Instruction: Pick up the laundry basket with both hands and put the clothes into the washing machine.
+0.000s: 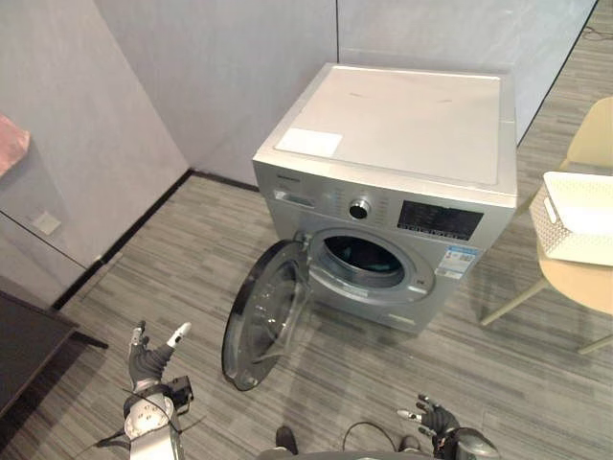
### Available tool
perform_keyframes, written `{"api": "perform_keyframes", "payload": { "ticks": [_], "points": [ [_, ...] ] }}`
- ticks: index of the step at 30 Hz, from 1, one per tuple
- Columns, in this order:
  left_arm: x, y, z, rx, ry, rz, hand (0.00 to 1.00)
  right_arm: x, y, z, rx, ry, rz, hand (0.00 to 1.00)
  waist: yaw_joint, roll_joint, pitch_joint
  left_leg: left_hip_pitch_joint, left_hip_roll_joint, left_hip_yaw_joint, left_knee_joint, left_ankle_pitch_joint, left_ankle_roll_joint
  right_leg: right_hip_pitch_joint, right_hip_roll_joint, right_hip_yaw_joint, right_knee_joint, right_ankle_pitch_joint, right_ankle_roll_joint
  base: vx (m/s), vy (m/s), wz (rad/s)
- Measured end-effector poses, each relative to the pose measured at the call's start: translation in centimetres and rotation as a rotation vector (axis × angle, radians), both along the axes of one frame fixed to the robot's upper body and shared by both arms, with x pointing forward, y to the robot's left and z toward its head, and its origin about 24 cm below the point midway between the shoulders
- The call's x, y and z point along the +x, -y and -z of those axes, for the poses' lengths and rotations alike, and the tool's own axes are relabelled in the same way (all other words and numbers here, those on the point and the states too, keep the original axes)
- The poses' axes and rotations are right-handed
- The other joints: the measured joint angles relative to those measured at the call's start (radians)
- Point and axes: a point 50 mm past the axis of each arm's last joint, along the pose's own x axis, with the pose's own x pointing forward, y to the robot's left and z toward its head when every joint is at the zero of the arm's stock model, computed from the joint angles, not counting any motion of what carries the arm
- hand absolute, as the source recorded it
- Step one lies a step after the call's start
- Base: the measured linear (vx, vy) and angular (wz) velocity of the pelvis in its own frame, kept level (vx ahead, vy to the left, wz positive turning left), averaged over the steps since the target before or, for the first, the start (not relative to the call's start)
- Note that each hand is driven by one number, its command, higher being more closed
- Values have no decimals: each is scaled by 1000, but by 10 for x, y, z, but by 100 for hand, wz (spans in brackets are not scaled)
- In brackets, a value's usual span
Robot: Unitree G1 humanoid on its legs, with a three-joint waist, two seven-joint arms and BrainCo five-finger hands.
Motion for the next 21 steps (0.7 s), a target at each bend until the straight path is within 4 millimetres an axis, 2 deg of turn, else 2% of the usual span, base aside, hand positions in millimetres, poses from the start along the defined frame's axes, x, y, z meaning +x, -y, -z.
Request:
{"api": "perform_keyframes", "payload": {
  "ticks": [2,4,7,10,14,15,17,21],
  "points": [
    [4,-14,-1,25,-20,-28,0,1,-2,0,0,3,-8,0,-4,1,0,7,5,4,-1,0,0,18,11,4,-33,40,-15,85,9,-2],
    [9,-32,-6,60,-22,-73,0,1,-2,0,-13,1,-32,0,-5,1,3,13,6,10,-1,0,0,31,17,6,-60,53,-15,74,-10,-10],
    [23,-56,-14,72,-10,-104,0,8,4,-6,-36,34,-41,0,-6,11,49,12,14,18,1,1,-2,28,27,7,-67,62,-25,-4,-16,-10],
    [42,-78,-26,47,30,-142,0,14,14,-11,-70,52,-41,0,-7,1,96,-40,19,29,16,2,-4,-32,30,26,-63,65,-29,-96,0,-20],
    [70,-116,-61,41,92,-192,0,25,12,-16,-80,95,-50,0,-10,-83,205,-126,34,54,73,2,-2,-126,31,64,-43,67,-26,-115,-9,-28],
    [78,-123,-71,20,117,-191,0,27,11,-17,-77,101,-51,0,-16,-108,228,-154,39,56,91,-1,1,-154,31,69,-31,67,-26,-127,-6,-15],
    [91,-129,-83,-34,161,-175,0,37,7,-21,-75,135,-70,0,-29,-139,271,-191,46,57,125,-6,7,-190,30,84,-9,68,-26,-123,5,-10],
    [118,-116,-90,-131,196,-63,0,60,-7,-37,-52,249,-128,0,-21,-154,327,-248,68,76,199,-35,13,-243,32,104,14,75,-24,-112,14,-18]
  ]
}}
